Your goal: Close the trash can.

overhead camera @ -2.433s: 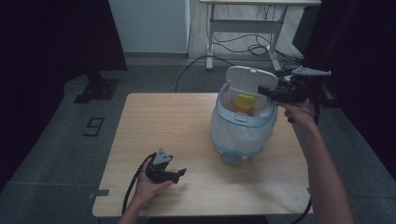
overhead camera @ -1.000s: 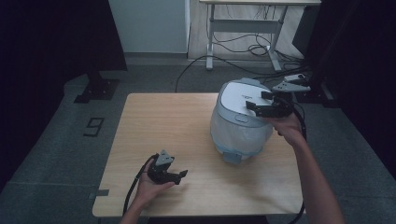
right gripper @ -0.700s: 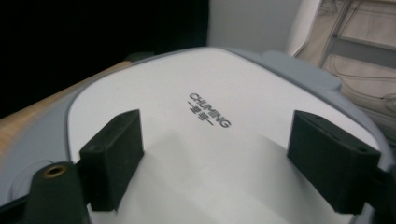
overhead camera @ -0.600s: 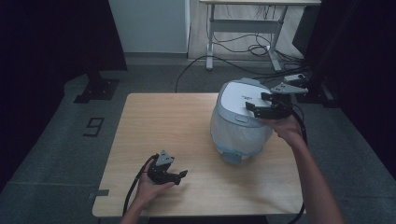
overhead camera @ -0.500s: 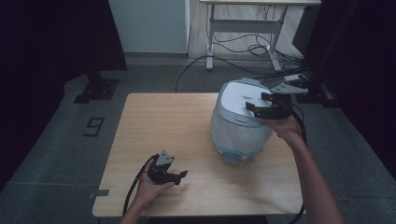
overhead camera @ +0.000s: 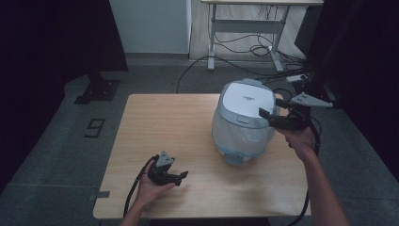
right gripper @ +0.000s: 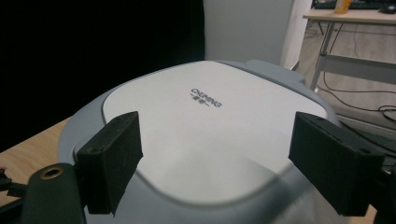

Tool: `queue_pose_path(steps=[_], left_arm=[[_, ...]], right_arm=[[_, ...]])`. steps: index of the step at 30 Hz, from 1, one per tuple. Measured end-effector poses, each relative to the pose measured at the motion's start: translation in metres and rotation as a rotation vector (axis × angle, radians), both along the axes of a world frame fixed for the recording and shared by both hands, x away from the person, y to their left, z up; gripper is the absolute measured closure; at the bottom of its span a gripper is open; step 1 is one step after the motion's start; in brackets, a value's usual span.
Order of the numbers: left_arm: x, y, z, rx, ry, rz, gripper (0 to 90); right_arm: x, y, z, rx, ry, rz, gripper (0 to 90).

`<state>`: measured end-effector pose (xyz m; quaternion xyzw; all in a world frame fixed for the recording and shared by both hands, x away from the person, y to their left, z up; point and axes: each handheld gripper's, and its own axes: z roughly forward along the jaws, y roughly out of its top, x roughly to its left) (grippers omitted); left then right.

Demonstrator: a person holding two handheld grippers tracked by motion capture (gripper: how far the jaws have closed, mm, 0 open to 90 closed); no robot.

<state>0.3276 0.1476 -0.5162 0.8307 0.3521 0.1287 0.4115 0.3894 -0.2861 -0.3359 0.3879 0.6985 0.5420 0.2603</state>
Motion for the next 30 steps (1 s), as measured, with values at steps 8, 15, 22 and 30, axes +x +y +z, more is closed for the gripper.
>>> queue_pose_path(steps=[8, 15, 22, 30], left_arm=[[-0.001, 0.000, 0.000, -0.003, -0.005, 0.006, 20.2], [-0.001, 0.001, 0.000, -0.002, -0.005, 0.008, 20.2], [-0.001, 0.001, -0.001, 0.003, -0.002, 0.008, 20.2], [-0.001, 0.002, -0.002, 0.004, 0.000, 0.014, 20.2]], right_arm=[[-0.035, -0.024, -0.017, -0.003, -0.021, -0.013, 16.1], [-0.061, -0.037, -0.053, 0.010, -0.013, -0.025, 16.1], [-0.081, -0.041, -0.098, 0.010, 0.025, -0.034, 16.1], [-0.092, -0.048, -0.141, 0.018, 0.088, -0.039, 16.1]])
